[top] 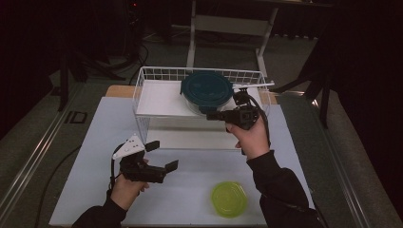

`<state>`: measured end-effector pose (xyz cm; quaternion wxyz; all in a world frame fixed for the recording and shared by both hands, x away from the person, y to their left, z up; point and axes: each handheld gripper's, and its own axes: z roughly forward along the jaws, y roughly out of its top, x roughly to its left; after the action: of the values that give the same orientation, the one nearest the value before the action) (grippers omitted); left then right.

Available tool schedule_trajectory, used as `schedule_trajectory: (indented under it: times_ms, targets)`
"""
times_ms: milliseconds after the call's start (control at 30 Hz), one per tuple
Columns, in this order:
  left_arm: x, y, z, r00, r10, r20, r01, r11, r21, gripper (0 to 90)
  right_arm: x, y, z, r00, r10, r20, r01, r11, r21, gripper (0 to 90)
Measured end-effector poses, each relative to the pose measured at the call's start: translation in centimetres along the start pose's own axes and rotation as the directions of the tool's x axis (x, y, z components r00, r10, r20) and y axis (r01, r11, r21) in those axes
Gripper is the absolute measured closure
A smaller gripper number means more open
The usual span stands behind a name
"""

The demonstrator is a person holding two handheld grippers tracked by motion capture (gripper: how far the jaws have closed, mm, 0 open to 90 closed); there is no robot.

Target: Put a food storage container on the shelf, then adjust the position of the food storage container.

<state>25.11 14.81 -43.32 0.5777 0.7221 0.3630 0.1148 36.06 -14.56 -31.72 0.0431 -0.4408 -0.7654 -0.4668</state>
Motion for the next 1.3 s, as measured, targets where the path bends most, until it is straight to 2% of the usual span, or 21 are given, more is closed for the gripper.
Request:
schedule_trajectory:
  times_ms: [200, 233, 367, 533, 567, 633, 667, 700, 733, 767, 800, 900, 933, 1033, 1133, 1200, 1267, 1300]
  targets:
    - [0.2, -0.3, 0.0, 1.0, -0.008, -0.002, 0.008, 1.0, -0.004, 0.4, -0.5, 0.5, 0.3, 0.9998, 0.02, 0.004, -0.02, 1.0, -0.006, 89.8]
    - [0.2, -0.3, 0.0, 1.0, -0.005, -0.003, 0.005, 1.0, -0.003, 0.5, -0.8, 0.7, 0.4, 0.9994, 0.035, -0.001, -0.035, 0.999, -0.012, 89.8]
    - [0.0, -0.4, 0.1, 1.0, 0.004, 0.001, -0.004, 1.0, -0.004, 0.5, -0.9, 0.8, 0.6, 0.9995, 0.032, 0.002, -0.032, 0.999, -0.015, 89.7]
    - [0.0, -0.5, -0.1, 0.9995, 0.013, 0.029, -0.013, 0.9999, -0.011, 0.5, -0.8, 0.4, 0.4, 0.9998, 0.018, -0.01, -0.019, 1.0, -0.017, 86.5]
    - [0.0, -0.5, -0.1, 0.9994, 0.015, 0.031, -0.015, 0.9997, -0.019, 0.5, -0.5, -0.3, 0.1, 0.9998, -0.014, -0.016, 0.014, 1.0, -0.022, 78.5]
    - [0.1, -0.7, -0.3, 0.9984, 0.037, 0.042, -0.036, 0.9988, -0.034, 0.5, -0.3, -0.9, -0.2, 0.9992, -0.035, -0.022, 0.034, 0.999, -0.036, 68.0]
    - [0.1, -0.7, -0.4, 0.9979, 0.049, 0.043, -0.048, 0.9982, -0.036, 0.5, -0.3, -0.9, -0.2, 0.9992, -0.035, -0.022, 0.034, 0.999, -0.036, 68.0]
    - [0.1, -0.9, -0.7, 0.9962, 0.082, 0.03, -0.081, 0.9961, -0.035, 0.5, -0.3, -1.7, -0.6, 0.998, -0.051, -0.036, 0.049, 0.997, -0.051, 58.3]
    - [0.1, -0.9, -0.7, 0.9962, 0.082, 0.03, -0.081, 0.9961, -0.035, 0.5, -0.3, -2.1, -0.8, 0.9974, -0.057, -0.045, 0.054, 0.997, -0.064, 52.2]
    - [0.1, -1.0, -0.9, 0.9954, 0.091, 0.03, -0.09, 0.9952, -0.039, 0.5, -0.3, -2.1, -0.8, 0.9974, -0.057, -0.045, 0.054, 0.997, -0.064, 52.2]
    - [0.1, -1.3, -1.2, 0.9941, 0.106, 0.025, -0.105, 0.9934, -0.047, 0.5, -0.4, -2.9, -1.1, 0.9953, -0.068, -0.069, 0.063, 0.995, -0.076, 42.4]
    - [0.2, -1.8, -1.5, 0.9935, 0.112, 0.018, -0.111, 0.9928, -0.045, 0.5, -0.7, -4.3, -1.6, 0.9926, -0.093, -0.079, 0.083, 0.989, -0.118, 22.9]
    - [0.3, -2.0, -1.6, 0.994, 0.107, 0.022, -0.106, 0.9935, -0.042, 0.6, -1.0, -4.8, -1.7, 0.9888, -0.111, -0.099, 0.1, 0.989, -0.113, 20.4]
    - [0.5, -2.7, -1.9, 0.9953, 0.094, 0.022, -0.094, 0.995, -0.034, 0.6, -1.3, -5.6, -2.1, 0.9918, -0.087, -0.094, 0.073, 0.988, -0.136, 21.9]
    - [0.5, -3.2, -2.1, 0.9958, 0.087, 0.029, -0.086, 0.9956, -0.037, 0.6, -1.7, -7.0, -2.8, 0.9896, -0.099, -0.105, 0.082, 0.984, -0.158, 19.9]
    - [0.3, -3.5, -2.2, 0.9952, 0.089, 0.04, -0.087, 0.9951, -0.045, 0.6, -1.9, -7.9, -3.2, 0.987, -0.126, -0.1, 0.108, 0.98, -0.168, 18.7]
    - [0.2, -3.6, -2.1, 0.9944, 0.096, 0.044, -0.094, 0.9946, -0.044, 0.6, -2.0, -9.7, -4.2, 0.9817, -0.171, -0.083, 0.154, 0.971, -0.183, 15.1]
    - [0.1, -3.8, -2.0, 0.9933, 0.104, 0.051, -0.102, 0.9936, -0.049, 0.6, -2.1, -10.2, -4.4, 0.9807, -0.173, -0.092, 0.155, 0.973, -0.173, 15.1]
